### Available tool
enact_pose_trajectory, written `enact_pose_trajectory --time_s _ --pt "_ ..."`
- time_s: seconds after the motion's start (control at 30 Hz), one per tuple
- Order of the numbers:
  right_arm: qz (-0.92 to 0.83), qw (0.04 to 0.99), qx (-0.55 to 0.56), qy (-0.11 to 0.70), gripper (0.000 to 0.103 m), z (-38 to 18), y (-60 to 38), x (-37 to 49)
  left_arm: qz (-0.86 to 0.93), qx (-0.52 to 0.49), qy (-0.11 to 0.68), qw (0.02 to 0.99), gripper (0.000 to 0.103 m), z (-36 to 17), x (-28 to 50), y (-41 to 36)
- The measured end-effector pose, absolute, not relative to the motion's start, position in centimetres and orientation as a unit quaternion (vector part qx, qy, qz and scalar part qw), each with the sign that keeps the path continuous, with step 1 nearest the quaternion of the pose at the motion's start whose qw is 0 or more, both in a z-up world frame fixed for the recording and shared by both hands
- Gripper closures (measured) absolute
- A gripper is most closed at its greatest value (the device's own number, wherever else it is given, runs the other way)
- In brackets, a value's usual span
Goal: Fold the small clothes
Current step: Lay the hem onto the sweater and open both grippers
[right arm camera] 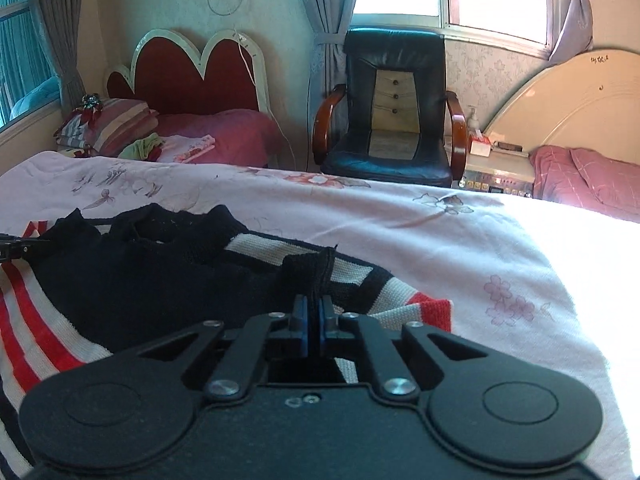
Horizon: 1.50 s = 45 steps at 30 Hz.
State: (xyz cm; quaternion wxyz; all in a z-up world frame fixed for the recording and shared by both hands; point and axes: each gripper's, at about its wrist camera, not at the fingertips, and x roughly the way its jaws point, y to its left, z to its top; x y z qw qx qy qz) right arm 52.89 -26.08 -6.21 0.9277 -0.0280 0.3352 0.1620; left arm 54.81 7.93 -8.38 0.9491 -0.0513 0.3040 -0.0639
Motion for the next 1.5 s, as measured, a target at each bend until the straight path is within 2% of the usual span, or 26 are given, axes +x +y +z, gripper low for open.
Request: enact_pose_trajectory --time_s 0.17,0.23,0.33,0.4,0.5,0.57,0.6,0.63,0.77,1.0,1.1,1.27,1.33,1.5 --pt "0.155 0.952 -0.029 0.264 0.098 -3.7 -26.6 52.6 -0.045 -0.086 0.210 0.973 0.099 -6.0 53.4 8.5" --pt "0.143 0.956 -0.036 0.253 0.098 -3.4 -26.7 53.3 -0.015 -0.084 0.239 0.967 0.099 -6.4 54.7 8.8" --pt "0.125 0.943 -0.016 0.310 0.098 -5.7 -27.4 56.1 0.014 -0.103 0.327 0.939 0.099 -10.0 57.0 9.5" --pt "0.111 0.926 -0.019 0.360 0.098 -8.3 -27.2 57.3 0.017 -0.110 0.319 0.941 0.098 -10.5 56.9 9.5" --pt "0.107 0.930 -0.004 0.351 0.097 -8.6 -27.3 57.0 0.014 -0.089 0.319 0.943 0.098 -10.4 56.9 8.9" --pt "0.104 0.931 -0.009 0.351 0.092 -8.5 -27.2 56.9 0.003 -0.108 0.319 0.942 0.088 -10.5 56.9 9.5" --pt "0.103 0.930 -0.011 0.353 0.088 -8.5 -27.2 56.8 -0.007 -0.125 0.318 0.940 0.072 -10.5 56.9 10.0" --pt "0.105 0.929 -0.012 0.356 0.088 -8.3 -27.2 56.7 -0.016 -0.139 0.317 0.938 0.066 -10.5 56.8 10.3" --pt "0.109 0.928 -0.001 0.357 0.084 -7.7 -27.6 56.1 -0.015 -0.150 0.291 0.945 0.055 -9.5 55.9 10.7" --pt "0.135 0.937 -0.004 0.322 0.082 -5.9 -26.1 54.9 -0.051 -0.109 0.249 0.961 0.055 -6.6 55.9 8.1" --pt "0.178 0.930 -0.010 0.322 0.086 -5.3 -22.8 55.5 -0.099 -0.085 0.273 0.953 0.055 -6.8 57.8 4.3" --pt "0.237 0.906 -0.052 0.346 0.084 -6.6 -16.3 55.9 -0.147 -0.044 0.331 0.931 0.054 -8.5 59.7 -1.7" --pt "0.239 0.898 -0.076 0.361 0.081 -7.6 -15.1 56.0 -0.141 -0.023 0.341 0.929 0.031 -9.1 59.6 -2.3" --pt "0.165 0.908 -0.146 0.356 0.082 -8.0 -18.7 54.6 -0.075 0.044 0.340 0.936 0.032 -9.6 58.1 3.2"
